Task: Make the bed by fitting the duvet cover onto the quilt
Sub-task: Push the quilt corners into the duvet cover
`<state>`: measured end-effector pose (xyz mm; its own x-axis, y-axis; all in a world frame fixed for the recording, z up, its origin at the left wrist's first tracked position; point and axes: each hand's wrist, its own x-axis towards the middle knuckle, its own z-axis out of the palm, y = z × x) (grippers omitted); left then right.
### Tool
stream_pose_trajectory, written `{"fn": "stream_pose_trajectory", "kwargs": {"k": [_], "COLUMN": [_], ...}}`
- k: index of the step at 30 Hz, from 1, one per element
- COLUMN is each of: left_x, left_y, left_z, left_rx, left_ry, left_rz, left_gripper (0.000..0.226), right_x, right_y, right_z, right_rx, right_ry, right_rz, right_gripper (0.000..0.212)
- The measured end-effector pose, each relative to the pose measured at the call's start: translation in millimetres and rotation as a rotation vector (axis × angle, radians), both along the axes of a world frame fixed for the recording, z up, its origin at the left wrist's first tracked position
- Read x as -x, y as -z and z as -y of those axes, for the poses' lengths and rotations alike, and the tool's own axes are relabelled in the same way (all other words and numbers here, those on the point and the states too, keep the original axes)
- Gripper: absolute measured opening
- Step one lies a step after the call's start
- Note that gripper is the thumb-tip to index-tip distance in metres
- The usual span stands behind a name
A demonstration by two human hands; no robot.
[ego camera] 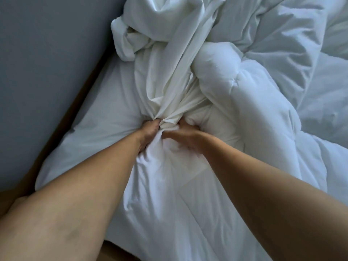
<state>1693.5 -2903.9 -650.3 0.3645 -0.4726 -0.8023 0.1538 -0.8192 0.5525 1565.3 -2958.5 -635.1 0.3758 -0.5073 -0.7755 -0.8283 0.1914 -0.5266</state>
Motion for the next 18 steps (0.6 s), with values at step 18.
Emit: {"fn": "stream_pose_trajectory", "kwargs": {"k": [18], "left_x": [-20.1], "left_y": [-32.4], "left_z": [23.8], "left_rx": [0.327], "left_ry": [-0.279], "left_rz": [-0.328], "left_gripper": [0.034], "right_x": [2.4], "right_y": [5.0], "right_z": [1.4], "right_rx": [-0.272], "right_ry": [0.513], "right_rz": [0.188], "right_gripper": [0.041]}}
